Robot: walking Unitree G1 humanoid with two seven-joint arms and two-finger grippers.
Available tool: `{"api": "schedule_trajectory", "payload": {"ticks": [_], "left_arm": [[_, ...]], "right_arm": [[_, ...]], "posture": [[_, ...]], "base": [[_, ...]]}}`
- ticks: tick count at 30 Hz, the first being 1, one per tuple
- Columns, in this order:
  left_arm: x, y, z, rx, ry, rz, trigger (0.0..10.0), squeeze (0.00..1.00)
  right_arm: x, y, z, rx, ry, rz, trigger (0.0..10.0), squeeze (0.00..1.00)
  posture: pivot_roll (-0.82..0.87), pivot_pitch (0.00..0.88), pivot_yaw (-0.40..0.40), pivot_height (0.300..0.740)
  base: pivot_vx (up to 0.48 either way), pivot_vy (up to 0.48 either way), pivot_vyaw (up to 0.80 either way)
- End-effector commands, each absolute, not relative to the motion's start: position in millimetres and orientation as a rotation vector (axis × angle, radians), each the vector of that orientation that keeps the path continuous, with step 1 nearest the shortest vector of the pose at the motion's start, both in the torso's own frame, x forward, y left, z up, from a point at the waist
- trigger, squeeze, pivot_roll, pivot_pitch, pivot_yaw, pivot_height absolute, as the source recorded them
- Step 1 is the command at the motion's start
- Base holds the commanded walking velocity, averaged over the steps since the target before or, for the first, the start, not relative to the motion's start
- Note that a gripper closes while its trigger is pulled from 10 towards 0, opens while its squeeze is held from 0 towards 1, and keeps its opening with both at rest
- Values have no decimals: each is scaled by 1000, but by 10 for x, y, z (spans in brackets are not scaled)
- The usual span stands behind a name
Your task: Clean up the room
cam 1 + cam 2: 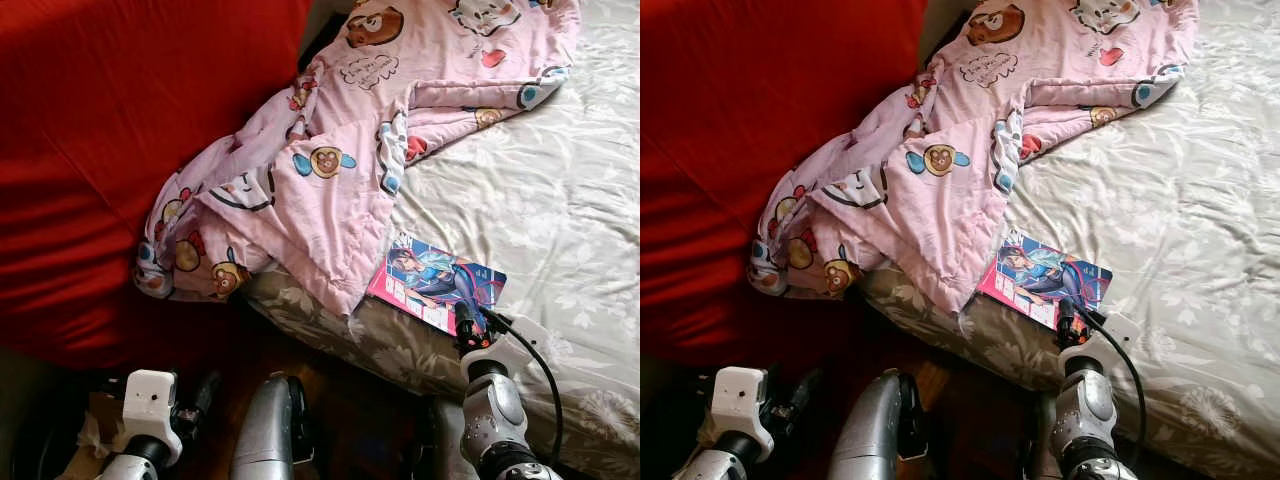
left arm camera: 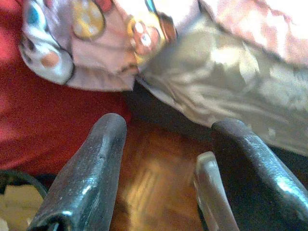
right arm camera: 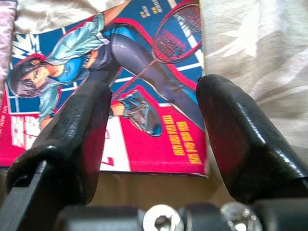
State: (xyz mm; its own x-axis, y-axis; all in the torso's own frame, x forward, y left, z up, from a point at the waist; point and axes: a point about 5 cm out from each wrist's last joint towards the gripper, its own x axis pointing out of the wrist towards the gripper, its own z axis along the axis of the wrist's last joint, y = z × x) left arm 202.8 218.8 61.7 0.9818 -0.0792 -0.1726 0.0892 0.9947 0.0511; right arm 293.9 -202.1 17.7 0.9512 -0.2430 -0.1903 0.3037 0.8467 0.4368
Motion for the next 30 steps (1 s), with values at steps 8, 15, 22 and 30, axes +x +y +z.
{"api": "schedule_trajectory", "payload": {"ticks": [8, 15, 22, 30], "left_arm": [[2012, 2258, 693, 54, 153, -58, 10000, 0], [1974, 2276, 718, 57, 157, -58, 10000, 0], [1942, 2309, 735, 69, 163, -57, 10000, 0], [1900, 2331, 745, 81, 177, -61, 10000, 0]], "right_arm": [[2773, -2097, 33, 498, 162, -342, 10000, 0], [2743, -2056, -42, 581, 206, -300, 10000, 0], [2686, -2069, -109, 651, 230, -294, 10000, 0], [2539, -2193, -226, 735, 261, -360, 10000, 0]], "posture": [[180, 286, 138, 608], [200, 295, 146, 608], [219, 297, 157, 608], [228, 301, 168, 608]], "base": [[0, 0, 0], [0, 0, 0], [0, 0, 0], [0, 0, 0]]}}
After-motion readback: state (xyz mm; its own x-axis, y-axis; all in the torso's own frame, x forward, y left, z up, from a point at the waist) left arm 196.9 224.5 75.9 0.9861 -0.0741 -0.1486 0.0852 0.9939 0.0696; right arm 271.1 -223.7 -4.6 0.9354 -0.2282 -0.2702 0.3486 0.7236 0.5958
